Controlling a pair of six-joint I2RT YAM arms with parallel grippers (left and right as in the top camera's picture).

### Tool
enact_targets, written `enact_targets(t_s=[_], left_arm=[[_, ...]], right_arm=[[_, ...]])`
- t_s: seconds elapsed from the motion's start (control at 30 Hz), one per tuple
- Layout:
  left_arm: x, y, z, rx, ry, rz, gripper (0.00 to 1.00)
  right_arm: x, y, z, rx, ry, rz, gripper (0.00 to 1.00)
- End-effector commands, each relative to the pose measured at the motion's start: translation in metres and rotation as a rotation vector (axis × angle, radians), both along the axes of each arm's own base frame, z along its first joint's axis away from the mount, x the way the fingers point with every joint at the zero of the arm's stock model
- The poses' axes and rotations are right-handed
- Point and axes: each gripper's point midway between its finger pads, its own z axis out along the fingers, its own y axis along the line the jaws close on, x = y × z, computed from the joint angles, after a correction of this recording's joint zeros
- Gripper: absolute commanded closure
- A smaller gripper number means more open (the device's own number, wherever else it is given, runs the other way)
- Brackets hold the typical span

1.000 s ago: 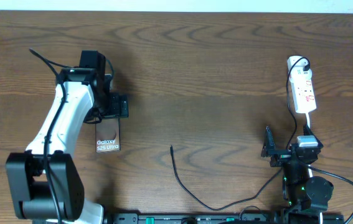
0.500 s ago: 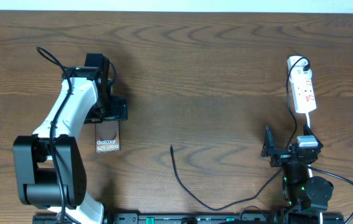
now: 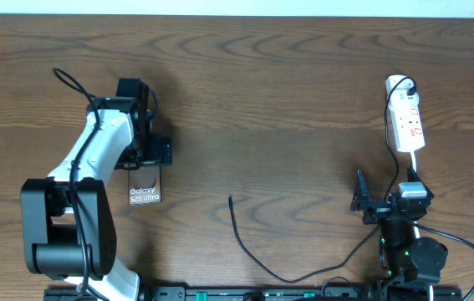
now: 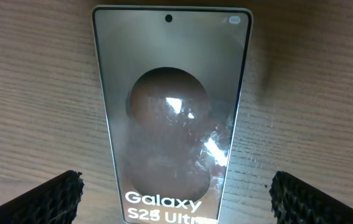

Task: Plug charger to phone and switch on socket
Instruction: 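Close the left gripper on the phone's long edges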

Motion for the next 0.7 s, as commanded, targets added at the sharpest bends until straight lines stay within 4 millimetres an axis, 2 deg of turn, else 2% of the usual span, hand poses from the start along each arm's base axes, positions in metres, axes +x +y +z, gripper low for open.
enact_targets(t_s=[0.0, 0.2, 0.5, 0.67], left_arm=[[-0.003, 0.001, -0.007, -0.003, 0.017, 0.009, 0.04], [-0.004, -0.001, -0.007, -0.017, 0.019, 0.011, 0.04], [-0.006, 0.011, -0.015, -0.024, 0.015, 0.058, 0.04], [-0.003, 0.002, -0.015, -0.094, 0.003, 0.067, 0.04]], right_arm=[[0.0, 0.0, -0.002, 0.014, 0.008, -0.002, 0.01], [0.0, 0.0, -0.002, 0.014, 0.008, -0.002, 0.01], [0.0, 0.0, -0.002, 0.014, 0.007, -0.002, 0.01], [0.0, 0.0, -0.002, 0.014, 0.007, -0.002, 0.01]])
